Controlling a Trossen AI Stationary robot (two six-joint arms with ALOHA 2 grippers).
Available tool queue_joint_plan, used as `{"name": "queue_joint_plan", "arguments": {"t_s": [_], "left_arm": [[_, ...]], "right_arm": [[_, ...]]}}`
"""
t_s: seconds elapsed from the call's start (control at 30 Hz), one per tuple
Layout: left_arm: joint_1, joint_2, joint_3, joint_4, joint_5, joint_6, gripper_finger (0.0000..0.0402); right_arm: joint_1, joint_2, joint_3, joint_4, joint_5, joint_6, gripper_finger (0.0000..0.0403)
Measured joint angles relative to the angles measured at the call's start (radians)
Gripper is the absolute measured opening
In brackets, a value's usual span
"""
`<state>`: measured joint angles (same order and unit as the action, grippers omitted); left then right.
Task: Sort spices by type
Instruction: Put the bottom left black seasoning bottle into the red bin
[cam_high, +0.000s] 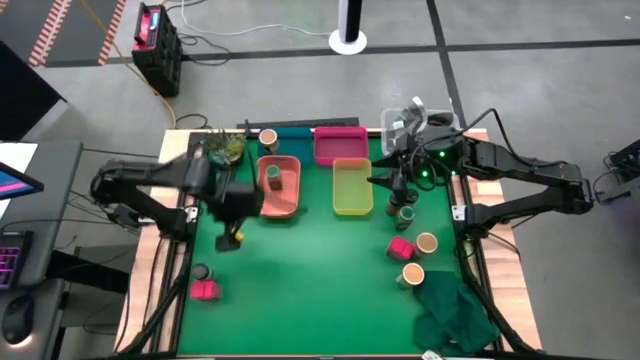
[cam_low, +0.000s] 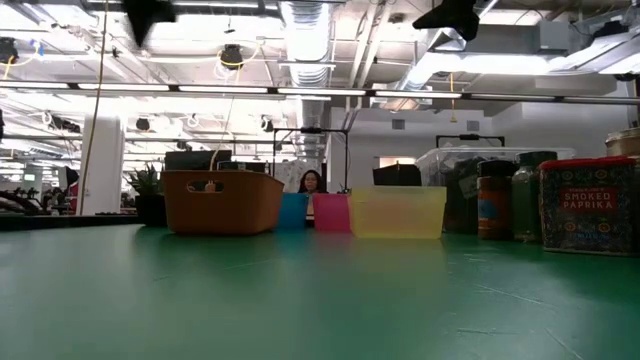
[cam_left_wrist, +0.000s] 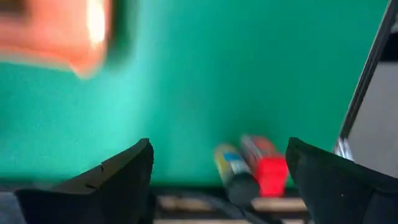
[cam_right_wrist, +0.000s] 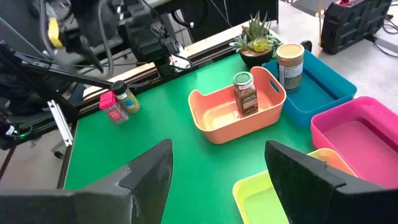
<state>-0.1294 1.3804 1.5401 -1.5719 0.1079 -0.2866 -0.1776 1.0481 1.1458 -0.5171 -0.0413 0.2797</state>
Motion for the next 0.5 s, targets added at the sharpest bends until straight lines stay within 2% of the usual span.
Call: {"name": "queue_joint_plan", "arguments": {"t_s": [0.13,0.5], "left_arm": [[-0.115,-0.022,-0.119,-0.002,0.037,-0.110,0.0349],[-0.346,-0.022,-0.275,0.011,0.027,-0.166,0.0349]], "right_arm": [[0.001,0.000,0.000,0.000,-0.002,-0.001,0.0282],[0.000,0.000,0.000,-0.004,-0.005,-0.004,0.0282]]}}
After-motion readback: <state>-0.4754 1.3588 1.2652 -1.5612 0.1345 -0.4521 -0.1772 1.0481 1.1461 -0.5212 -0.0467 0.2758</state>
